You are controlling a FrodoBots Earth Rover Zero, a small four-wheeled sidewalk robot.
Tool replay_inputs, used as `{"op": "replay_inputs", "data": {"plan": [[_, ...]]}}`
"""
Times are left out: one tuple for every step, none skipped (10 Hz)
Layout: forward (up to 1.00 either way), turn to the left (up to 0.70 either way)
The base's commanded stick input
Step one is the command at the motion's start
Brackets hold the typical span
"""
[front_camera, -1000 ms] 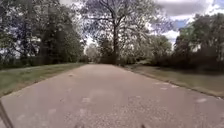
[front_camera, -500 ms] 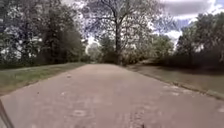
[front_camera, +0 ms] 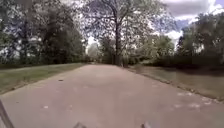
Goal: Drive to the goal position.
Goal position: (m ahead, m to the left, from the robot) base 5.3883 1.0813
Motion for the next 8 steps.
{"op": "replay_inputs", "data": {"plan": [[1.00, 0.00], [1.00, 0.00], [1.00, 0.27], [1.00, 0.27], [1.00, 0.07], [1.00, 0.00], [1.00, 0.10], [1.00, 0.27]]}}
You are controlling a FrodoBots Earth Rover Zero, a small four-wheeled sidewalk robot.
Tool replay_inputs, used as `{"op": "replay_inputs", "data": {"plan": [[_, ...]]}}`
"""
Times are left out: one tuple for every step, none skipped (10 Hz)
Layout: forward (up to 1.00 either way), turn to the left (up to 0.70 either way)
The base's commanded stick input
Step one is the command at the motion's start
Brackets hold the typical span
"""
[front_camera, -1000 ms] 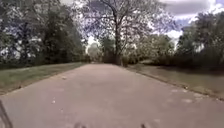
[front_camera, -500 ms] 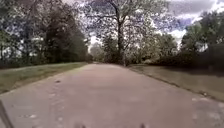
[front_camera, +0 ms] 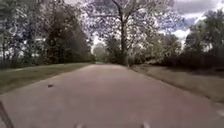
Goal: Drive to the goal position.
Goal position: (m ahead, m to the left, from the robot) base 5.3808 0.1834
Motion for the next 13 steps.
{"op": "replay_inputs", "data": {"plan": [[1.00, 0.27], [1.00, 0.10], [1.00, 0.00], [1.00, 0.00], [1.00, 0.00], [1.00, 0.15], [1.00, 0.27], [1.00, 0.00], [1.00, 0.00], [1.00, 0.00], [1.00, 0.00], [1.00, 0.00], [1.00, 0.00]]}}
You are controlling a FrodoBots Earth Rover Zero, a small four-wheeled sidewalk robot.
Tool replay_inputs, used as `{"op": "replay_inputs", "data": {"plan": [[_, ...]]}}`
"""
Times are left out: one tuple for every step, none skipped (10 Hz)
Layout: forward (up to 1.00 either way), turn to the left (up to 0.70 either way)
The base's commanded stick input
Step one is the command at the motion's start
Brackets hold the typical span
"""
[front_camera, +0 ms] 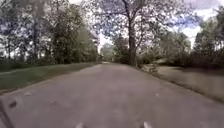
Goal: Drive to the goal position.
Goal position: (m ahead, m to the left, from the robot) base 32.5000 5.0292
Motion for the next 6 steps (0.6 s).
{"op": "replay_inputs", "data": {"plan": [[1.00, 0.00], [1.00, 0.00], [1.00, 0.00], [1.00, 0.00], [1.00, 0.00], [1.00, 0.00]]}}
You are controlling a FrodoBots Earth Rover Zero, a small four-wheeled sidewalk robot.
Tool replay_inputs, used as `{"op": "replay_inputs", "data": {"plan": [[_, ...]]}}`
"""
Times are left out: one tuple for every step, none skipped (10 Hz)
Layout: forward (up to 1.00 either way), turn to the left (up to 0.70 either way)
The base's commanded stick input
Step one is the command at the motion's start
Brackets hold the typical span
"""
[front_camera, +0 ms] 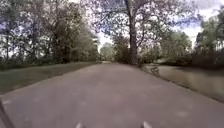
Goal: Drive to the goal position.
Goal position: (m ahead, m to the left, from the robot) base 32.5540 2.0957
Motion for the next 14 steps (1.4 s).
{"op": "replay_inputs", "data": {"plan": [[1.00, 0.00], [1.00, 0.00], [1.00, 0.00], [1.00, 0.00], [1.00, 0.00], [1.00, 0.00], [1.00, 0.00], [1.00, 0.00], [1.00, 0.00], [1.00, 0.00], [1.00, 0.00], [1.00, 0.00], [1.00, 0.00], [1.00, 0.00]]}}
